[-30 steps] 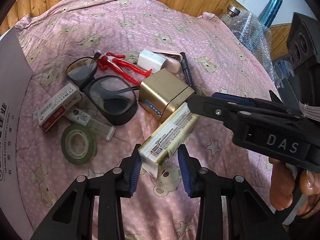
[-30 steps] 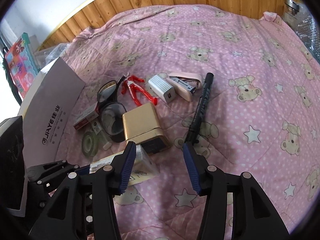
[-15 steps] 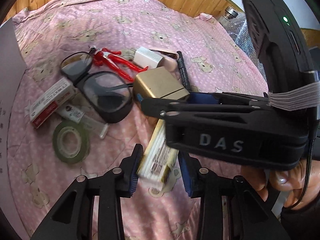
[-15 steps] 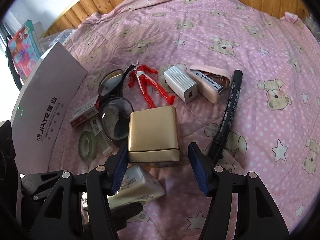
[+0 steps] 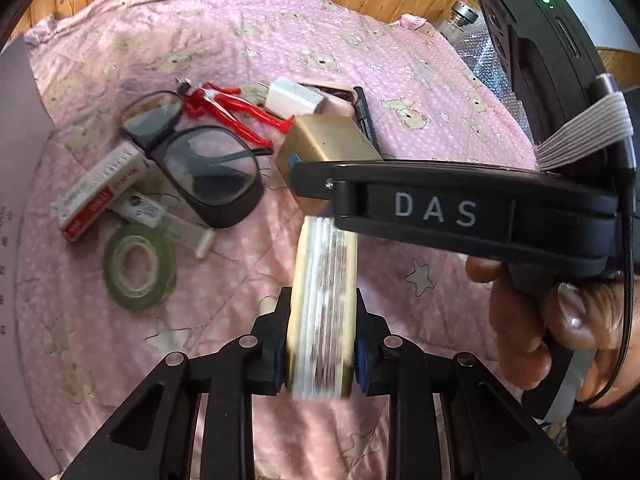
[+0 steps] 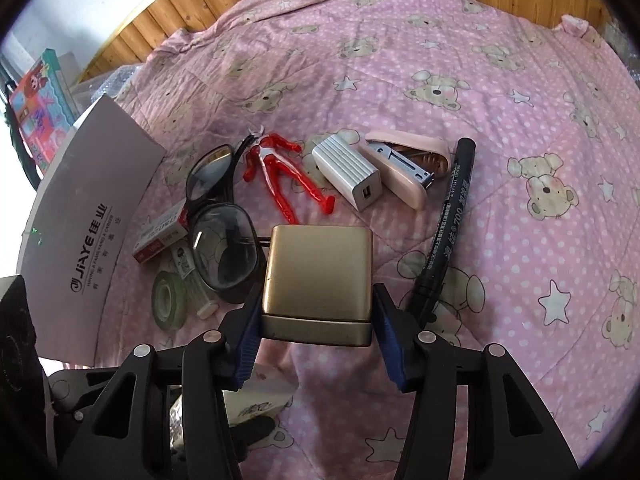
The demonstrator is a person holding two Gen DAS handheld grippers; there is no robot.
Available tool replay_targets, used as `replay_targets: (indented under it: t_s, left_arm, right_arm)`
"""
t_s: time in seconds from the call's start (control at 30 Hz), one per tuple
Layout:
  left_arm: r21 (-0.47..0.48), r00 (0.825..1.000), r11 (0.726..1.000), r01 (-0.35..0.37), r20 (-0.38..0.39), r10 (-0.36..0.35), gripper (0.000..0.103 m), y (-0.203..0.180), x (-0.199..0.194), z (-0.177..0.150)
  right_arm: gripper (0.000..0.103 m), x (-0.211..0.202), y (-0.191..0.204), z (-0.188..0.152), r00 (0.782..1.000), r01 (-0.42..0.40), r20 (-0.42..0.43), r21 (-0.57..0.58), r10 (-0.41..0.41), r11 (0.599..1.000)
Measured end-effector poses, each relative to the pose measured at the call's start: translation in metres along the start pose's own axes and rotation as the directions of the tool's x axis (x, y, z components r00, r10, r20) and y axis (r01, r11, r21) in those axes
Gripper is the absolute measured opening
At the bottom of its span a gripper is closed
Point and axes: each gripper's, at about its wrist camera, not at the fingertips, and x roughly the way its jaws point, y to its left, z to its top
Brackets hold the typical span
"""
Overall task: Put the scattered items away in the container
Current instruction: 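Lift and carry the tissue pack and gold box over the yellow-lined white box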
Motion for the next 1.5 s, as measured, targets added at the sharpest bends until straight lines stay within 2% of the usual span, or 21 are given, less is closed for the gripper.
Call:
replay_targets:
  t_s: [0.1,0.27,0.43,0.8,1.13,1.5]
  left_arm:
    - [-0.009,1.000,1.000,0.001,-0.001,-0.001,0.026,0.003,0.005,0.000]
    - [-0.021,0.998,0.998,-0.052,0.033,0.052,0.025,0.010,-0.011,-0.004]
    - [-0.059,0.998,0.996,-0.069,0.008,0.069,0.025,0.017,-0.005,-0.005]
    - [-0.110,0.987,0.988,-0.105,0.109,0.117,0.025,0.028,-0.062,0.002]
    - [-0.142,0.982,0.986,-0.091,0.151,0.113,0.025,0.041,-0.093,-0.008]
    - [-0.197,0.976,0.980,-0.020,0.208,0.062,0.025,0.057,-0.122,-0.013]
  right_arm:
    - [0.053,-0.008,-0.003,-0.001,1.000,-0.011,0.017,0.024,0.010,1.000]
    - [0.053,-0.015,-0.015,-0.005,1.000,-0.002,0.029,0.066,0.001,0.998]
    - [0.052,-0.017,-0.007,-0.009,1.000,0.004,0.031,0.042,-0.006,0.999]
    - [0.053,-0.045,0.033,-0.011,0.997,-0.025,0.073,-0.019,0.026,1.000]
    - [0.053,-0.055,0.054,-0.021,0.996,-0.028,0.087,-0.027,0.031,0.999]
    - [0.053,-0.065,0.078,-0.021,0.994,-0.037,0.104,-0.041,0.041,0.998]
